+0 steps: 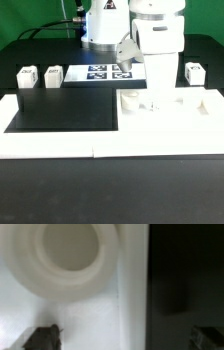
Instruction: Assemble square table
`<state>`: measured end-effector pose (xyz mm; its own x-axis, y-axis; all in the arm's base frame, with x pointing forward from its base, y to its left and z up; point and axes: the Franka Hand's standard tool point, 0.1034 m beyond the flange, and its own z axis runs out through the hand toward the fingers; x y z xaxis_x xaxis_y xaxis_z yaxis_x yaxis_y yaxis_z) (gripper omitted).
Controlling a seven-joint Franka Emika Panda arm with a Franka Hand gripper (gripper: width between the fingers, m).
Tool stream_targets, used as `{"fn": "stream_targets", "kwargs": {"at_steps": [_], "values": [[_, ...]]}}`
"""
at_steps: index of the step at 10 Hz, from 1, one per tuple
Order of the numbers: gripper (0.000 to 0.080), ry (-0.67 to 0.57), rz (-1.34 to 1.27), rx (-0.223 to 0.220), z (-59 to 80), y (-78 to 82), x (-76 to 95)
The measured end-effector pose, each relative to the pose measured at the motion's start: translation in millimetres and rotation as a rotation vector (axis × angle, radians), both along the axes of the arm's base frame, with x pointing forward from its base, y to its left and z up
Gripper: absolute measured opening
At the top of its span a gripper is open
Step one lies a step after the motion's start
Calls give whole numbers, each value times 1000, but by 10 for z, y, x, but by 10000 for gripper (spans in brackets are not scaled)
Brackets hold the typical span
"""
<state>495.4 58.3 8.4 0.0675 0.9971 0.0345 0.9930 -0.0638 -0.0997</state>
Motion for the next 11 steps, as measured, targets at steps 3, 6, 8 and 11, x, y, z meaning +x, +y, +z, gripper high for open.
{"fn": "stream_targets", "kwargs": {"at_steps": [3, 6, 8, 11], "values": [[649, 8, -33, -13, 144, 24, 0], [649, 2, -151, -45, 472, 161, -48], [649, -5, -471, -71, 549, 422, -44], [649, -4, -629, -81, 522, 380, -40]]}}
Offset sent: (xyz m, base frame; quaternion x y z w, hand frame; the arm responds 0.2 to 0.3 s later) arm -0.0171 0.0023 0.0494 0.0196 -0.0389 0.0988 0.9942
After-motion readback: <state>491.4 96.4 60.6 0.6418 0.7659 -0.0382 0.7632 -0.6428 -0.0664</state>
